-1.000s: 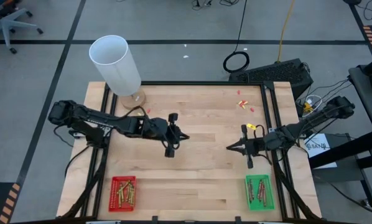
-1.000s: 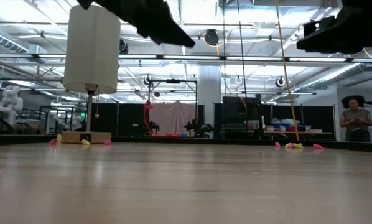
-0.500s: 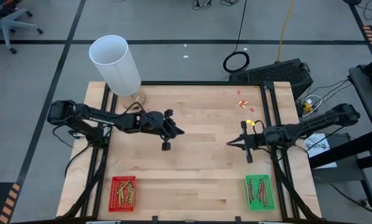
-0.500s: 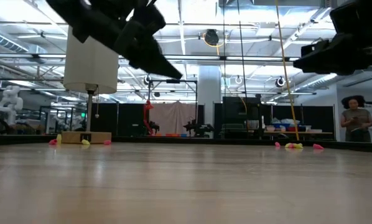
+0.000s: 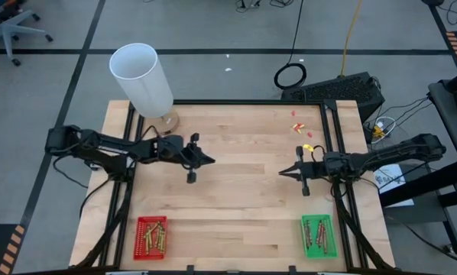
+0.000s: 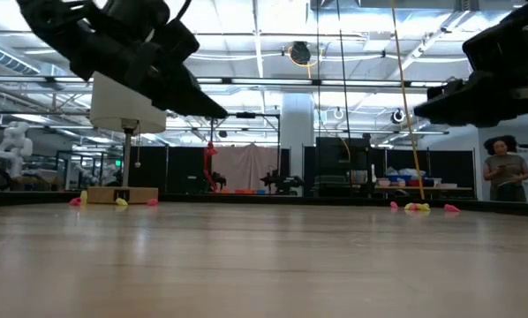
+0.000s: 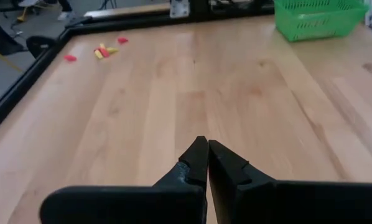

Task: Sort crayons
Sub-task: Return to Home Position

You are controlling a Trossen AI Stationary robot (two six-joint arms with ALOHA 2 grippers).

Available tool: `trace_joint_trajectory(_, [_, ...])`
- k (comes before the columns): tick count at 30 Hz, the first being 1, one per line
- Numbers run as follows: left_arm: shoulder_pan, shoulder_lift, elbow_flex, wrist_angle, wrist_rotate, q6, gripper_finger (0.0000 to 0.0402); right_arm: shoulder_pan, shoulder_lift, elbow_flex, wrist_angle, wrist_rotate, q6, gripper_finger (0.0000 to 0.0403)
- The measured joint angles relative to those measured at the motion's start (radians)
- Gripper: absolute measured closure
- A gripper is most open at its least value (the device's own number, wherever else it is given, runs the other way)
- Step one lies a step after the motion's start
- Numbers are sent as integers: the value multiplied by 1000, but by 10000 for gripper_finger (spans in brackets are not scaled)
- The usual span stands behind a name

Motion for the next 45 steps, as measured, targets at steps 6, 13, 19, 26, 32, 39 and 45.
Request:
trace_joint_trajectory(6, [-2,-60,-95,72,0,-66,389,-35,-12,-18,-4,-4,22,403])
trace_joint_trajectory(13, [-41,-132,-230,158,-112,-152,389,-60,-13,-19,-5,-27,22,403])
trace_joint_trajectory(19, [-111,-200,-335,250,-265,-221,389,-61,-14,-21,-13,-30,29,403])
trace_joint_trajectory(26, [-162,-319,-427,289,-321,-220,389,-62,-38,-22,-20,-50,31,403])
trace_joint_trajectory(32, [-173,-426,-488,291,-324,-220,389,-62,-91,-22,-31,-49,11,403])
trace_joint_trajectory(39, [-174,-525,-508,251,-327,-202,389,-62,-163,-22,-75,-49,12,403])
trace_joint_trajectory(45, [-174,-585,-508,216,-332,-195,389,-62,-253,-22,-129,-46,34,403])
